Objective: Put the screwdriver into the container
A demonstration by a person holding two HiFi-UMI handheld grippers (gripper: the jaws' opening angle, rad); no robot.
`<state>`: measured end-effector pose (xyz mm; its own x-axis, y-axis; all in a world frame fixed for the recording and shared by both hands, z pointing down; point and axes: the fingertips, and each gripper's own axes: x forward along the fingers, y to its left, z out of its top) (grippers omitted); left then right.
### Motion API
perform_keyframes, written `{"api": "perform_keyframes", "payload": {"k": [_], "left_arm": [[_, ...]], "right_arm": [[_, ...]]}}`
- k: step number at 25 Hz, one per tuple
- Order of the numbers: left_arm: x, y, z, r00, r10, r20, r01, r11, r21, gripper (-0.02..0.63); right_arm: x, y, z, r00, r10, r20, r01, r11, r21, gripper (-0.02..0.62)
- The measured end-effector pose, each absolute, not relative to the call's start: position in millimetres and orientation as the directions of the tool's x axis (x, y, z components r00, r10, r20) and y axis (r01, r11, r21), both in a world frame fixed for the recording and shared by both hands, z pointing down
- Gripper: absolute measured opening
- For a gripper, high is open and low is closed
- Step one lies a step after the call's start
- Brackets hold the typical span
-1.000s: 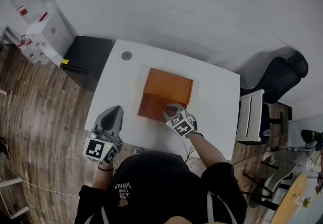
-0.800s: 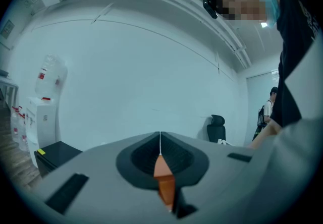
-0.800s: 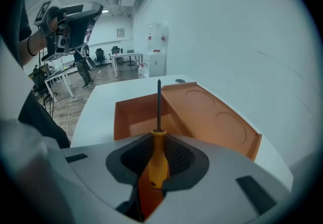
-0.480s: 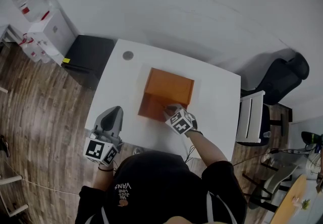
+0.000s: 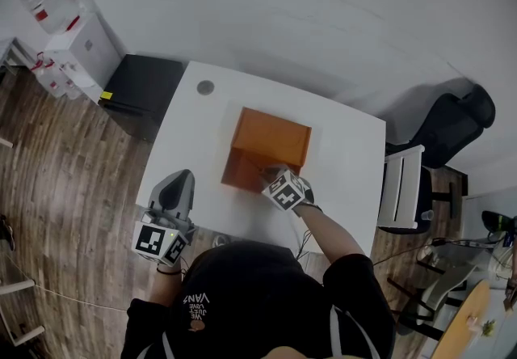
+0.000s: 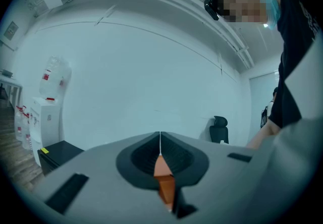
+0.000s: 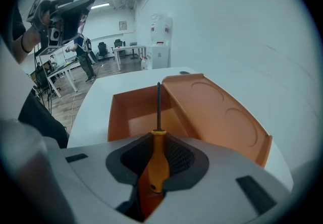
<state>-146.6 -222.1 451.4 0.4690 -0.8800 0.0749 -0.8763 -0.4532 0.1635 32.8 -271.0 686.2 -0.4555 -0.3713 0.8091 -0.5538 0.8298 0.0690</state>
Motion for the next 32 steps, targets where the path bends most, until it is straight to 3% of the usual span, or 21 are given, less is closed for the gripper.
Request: {"api": "perform_keyframes", "payload": {"k": [32], "left_arm": [[-149, -221, 454, 0.465, -0.882, 0.082, -0.878, -0.446, 0.174, 0.014]], "right_arm": [[18, -283, 720, -0.391, -0.25, 0.886, -0.528, 0.849, 0.007, 0.082]]}}
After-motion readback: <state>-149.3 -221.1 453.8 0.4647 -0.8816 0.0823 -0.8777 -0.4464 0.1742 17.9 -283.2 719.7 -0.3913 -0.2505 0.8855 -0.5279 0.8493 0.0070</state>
